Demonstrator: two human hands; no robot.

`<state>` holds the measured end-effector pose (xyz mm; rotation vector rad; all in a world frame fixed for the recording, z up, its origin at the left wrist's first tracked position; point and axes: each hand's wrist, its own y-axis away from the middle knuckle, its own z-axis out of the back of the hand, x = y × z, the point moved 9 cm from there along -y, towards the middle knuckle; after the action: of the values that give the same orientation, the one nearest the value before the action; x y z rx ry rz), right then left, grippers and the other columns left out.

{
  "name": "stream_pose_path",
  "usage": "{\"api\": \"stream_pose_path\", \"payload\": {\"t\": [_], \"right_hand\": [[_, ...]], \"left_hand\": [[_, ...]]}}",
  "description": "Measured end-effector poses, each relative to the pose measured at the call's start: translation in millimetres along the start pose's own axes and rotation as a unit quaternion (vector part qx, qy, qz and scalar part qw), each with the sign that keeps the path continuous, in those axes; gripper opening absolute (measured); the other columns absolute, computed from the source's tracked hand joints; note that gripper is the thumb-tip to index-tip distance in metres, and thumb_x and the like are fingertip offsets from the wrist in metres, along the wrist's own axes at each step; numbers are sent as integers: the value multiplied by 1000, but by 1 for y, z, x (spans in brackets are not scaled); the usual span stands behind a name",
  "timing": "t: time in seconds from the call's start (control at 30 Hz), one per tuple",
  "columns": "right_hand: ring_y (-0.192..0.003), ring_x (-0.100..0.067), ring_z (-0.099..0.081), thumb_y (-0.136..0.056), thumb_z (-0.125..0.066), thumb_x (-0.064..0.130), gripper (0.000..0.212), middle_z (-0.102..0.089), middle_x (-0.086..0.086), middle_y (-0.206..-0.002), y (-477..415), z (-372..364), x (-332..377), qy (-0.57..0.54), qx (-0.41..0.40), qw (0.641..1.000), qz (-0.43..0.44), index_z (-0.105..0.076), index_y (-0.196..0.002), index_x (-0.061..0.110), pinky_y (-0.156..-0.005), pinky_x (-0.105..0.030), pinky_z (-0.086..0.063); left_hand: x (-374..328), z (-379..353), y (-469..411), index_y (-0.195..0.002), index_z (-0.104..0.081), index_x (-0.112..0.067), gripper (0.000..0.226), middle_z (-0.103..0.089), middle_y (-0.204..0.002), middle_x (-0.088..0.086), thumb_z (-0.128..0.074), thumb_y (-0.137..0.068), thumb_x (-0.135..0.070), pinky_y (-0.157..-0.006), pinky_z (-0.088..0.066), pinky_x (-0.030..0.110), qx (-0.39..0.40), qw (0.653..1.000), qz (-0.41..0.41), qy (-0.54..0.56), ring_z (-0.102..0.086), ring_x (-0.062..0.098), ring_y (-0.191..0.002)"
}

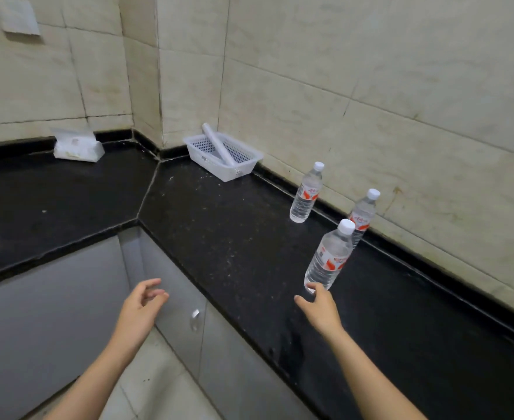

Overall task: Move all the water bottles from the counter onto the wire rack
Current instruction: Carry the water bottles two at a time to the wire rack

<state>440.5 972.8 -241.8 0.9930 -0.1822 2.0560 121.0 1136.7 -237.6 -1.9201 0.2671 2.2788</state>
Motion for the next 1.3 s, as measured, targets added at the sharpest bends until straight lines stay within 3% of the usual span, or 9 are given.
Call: {"api": "stream_pose_path", "payload": {"t": [0.1, 0.37, 0.53, 0.7, 0.8, 0.87, 1.0, 1.13, 1.3], "right_hand": [[-123, -30, -45, -82, -62, 25, 51, -48, -15, -133, -10, 0, 4, -1, -43, 998, -51, -45, -128, 8, -102, -37, -38], [-118, -32, -48, -80, -62, 26, 49, -51, -16, -126, -5, -3, 18, -35, -136, 974, -178, -46, -125, 11, -97, -38, -41], [-126, -32, -41, -80, -64, 23, 62, -44, -18, -135, 5, 0, 14, -61, -180, 957, -221, -35, -133, 9, -103, -38, -36], [-131, -31, -36, -72, -73, 24, 86, -35, -19, -142, -13, 42, 8, -99, -263, 939, -196, -23, -141, 13, -107, -43, -34], [-123, -29, -46, -54, -77, 36, 95, -44, -15, -135, -44, 62, 10, -121, -283, 939, -155, -32, -136, 19, -103, -47, -41], [-108, -24, -57, -42, -74, 41, 85, -56, -9, -117, -67, 73, 11, -131, -293, 939, -123, -46, -119, 20, -93, -43, -49], [-101, -20, -57, -61, -80, 17, 65, -57, -2, -109, -101, 81, 16, -177, -294, 932, -116, -42, -114, 24, -83, -30, -43], [-94, -15, -53, -65, -79, 13, 66, -53, 1, -106, -122, 85, 15, -188, -344, 913, -116, -42, -120, 16, -81, -26, -40], [-97, -14, -50, -64, -79, 15, 67, -49, -2, -116, -129, 84, 13, -192, -394, 887, -146, -42, -120, 13, -82, -25, -38]], "left_hand": [[-4, -14, -52, -115, -52, -3, 28, -56, -97, 13, -51, -87, -2, -76, -38, 27, 55, 998, -9, 2, -51, 25, -94], [-27, -38, -156, -114, -51, 4, 30, -54, -77, 5, -51, -84, 6, -56, -38, 2, 189, 981, -33, -10, -49, 13, -70], [-15, -80, -170, -112, -54, 1, 30, -57, -77, 2, -53, -83, 5, -64, -39, 20, 259, 965, -15, -34, -49, 13, -68], [-21, -135, -169, -109, -55, -4, 27, -56, -78, 5, -53, -83, 5, -54, -37, 4, 318, 947, -16, -37, -50, 12, -69], [-36, -154, -183, -109, -55, -6, 26, -57, -86, 10, -54, -84, 2, -61, -40, 8, 333, 942, -24, -46, -51, 13, -72], [-49, -160, -203, -109, -55, -8, 26, -58, -93, 12, -54, -84, 0, -67, -39, 16, 334, 940, -34, -57, -52, 16, -77], [-68, -172, -260, -111, -55, -4, 27, -57, -86, 7, -53, -85, 1, -62, -40, 11, 301, 950, -53, -71, -52, 23, -82], [-55, -207, -268, -110, -55, -3, 26, -56, -79, 3, -52, -85, 2, -60, -41, 8, 312, 945, -37, -86, -52, 20, -77], [-10, -262, -236, -111, -55, -2, 27, -58, -81, 4, -53, -85, 0, -65, -40, 22, 371, 922, 17, -109, -53, 21, -77]]}}
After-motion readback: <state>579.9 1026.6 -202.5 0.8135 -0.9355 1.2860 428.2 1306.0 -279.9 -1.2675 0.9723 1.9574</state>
